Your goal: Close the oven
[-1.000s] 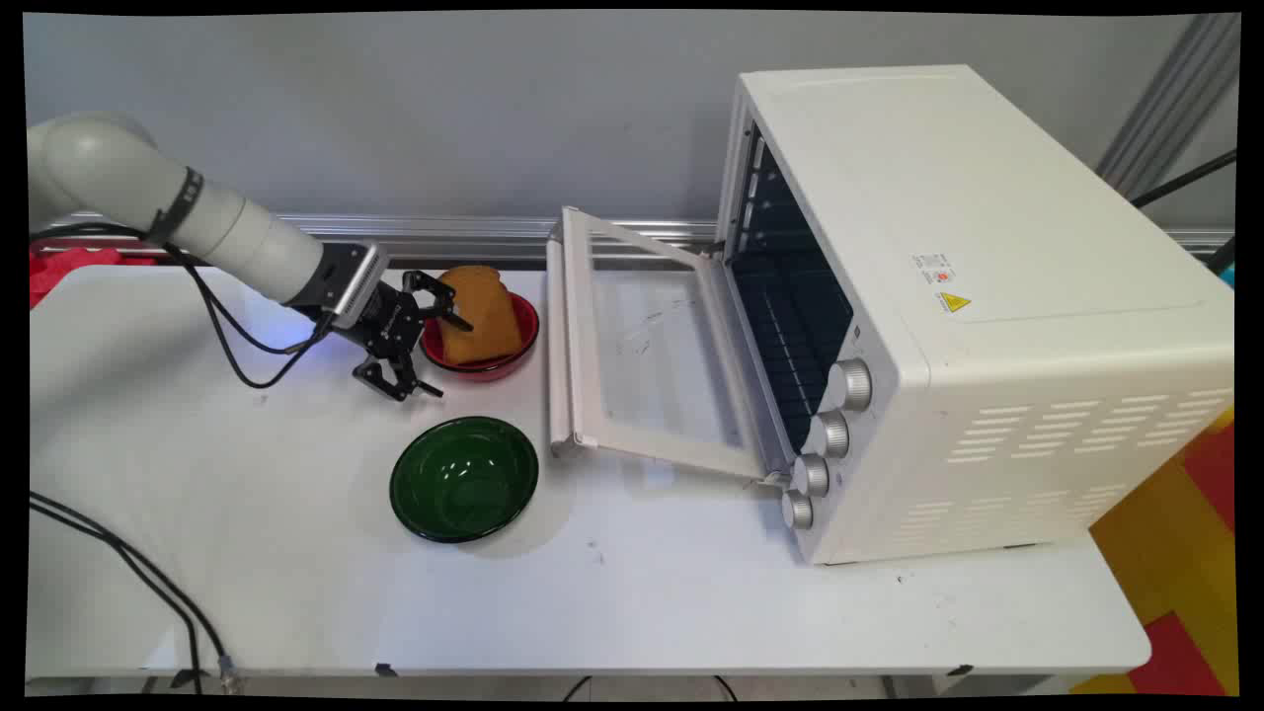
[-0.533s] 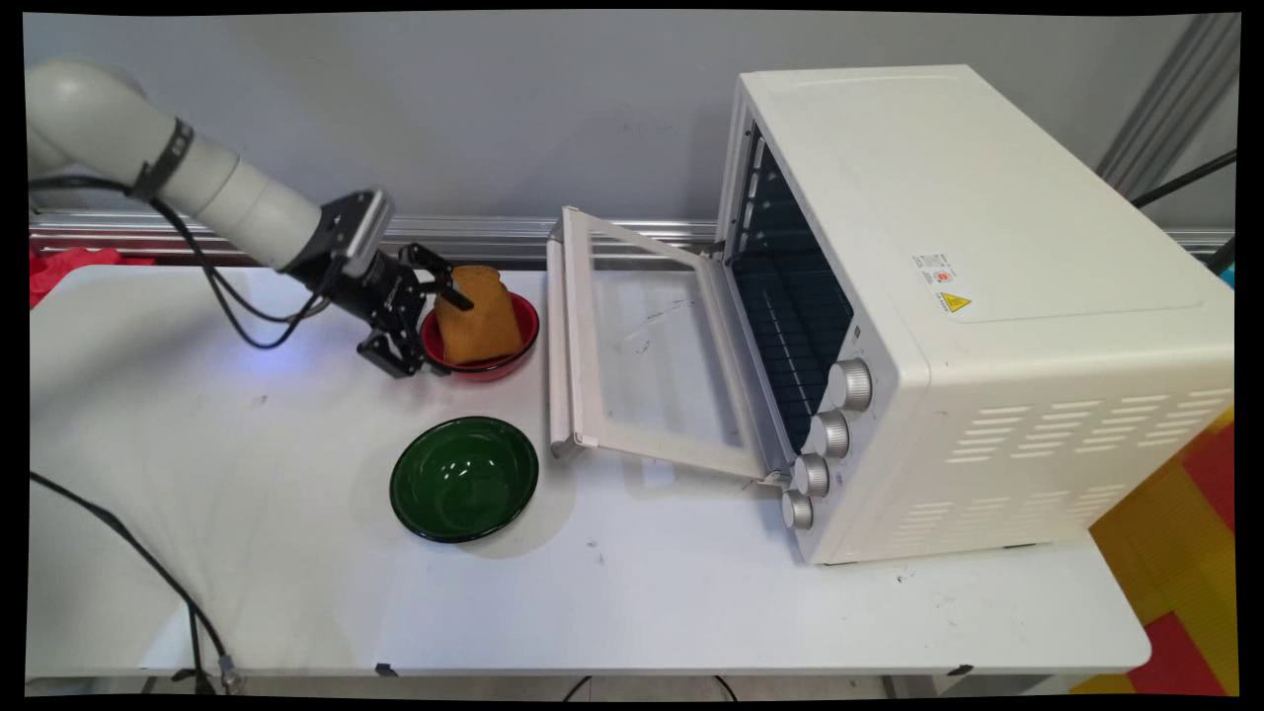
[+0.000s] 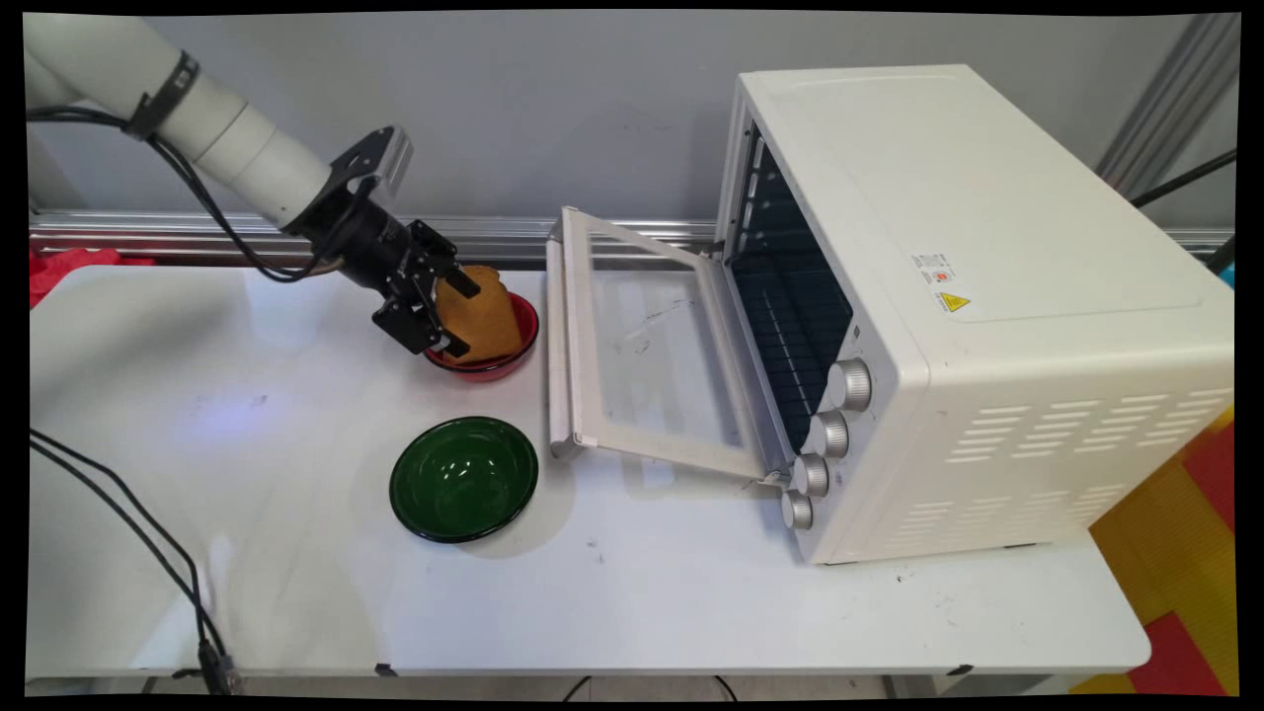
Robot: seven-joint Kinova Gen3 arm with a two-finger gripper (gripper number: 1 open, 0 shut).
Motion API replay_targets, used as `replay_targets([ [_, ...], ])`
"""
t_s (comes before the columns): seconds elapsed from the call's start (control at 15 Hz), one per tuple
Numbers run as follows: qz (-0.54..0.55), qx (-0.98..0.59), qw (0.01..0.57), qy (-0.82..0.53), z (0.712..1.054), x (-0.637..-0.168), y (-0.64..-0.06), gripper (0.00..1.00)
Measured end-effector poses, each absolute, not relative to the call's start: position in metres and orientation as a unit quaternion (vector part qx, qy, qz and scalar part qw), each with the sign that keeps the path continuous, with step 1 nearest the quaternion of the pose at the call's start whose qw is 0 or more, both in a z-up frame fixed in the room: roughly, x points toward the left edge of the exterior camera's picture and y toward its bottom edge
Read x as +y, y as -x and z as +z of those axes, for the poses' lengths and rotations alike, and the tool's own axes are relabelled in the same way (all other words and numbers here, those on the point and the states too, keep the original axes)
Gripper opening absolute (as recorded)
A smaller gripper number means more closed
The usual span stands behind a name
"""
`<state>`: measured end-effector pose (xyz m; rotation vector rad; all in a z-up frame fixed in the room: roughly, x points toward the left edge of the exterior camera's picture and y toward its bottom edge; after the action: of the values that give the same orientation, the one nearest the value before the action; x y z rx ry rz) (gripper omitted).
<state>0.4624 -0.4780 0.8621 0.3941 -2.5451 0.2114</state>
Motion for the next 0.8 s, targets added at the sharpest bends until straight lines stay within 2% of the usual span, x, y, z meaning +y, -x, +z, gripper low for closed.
replay_targets([
  [0.07, 0.073, -0.946, 0.276, -0.155, 0.864, -0.479, -0.46, 1.0],
  [0.13, 0.066, -0.944, 0.278, -0.164, 0.866, -0.48, -0.458, 0.0],
  [0.53, 0.04, -0.936, 0.287, -0.202, 0.866, -0.485, -0.452, 0.0],
  [0.8, 0.032, -0.93, 0.301, -0.208, 0.852, -0.49, -0.448, 0.0],
])
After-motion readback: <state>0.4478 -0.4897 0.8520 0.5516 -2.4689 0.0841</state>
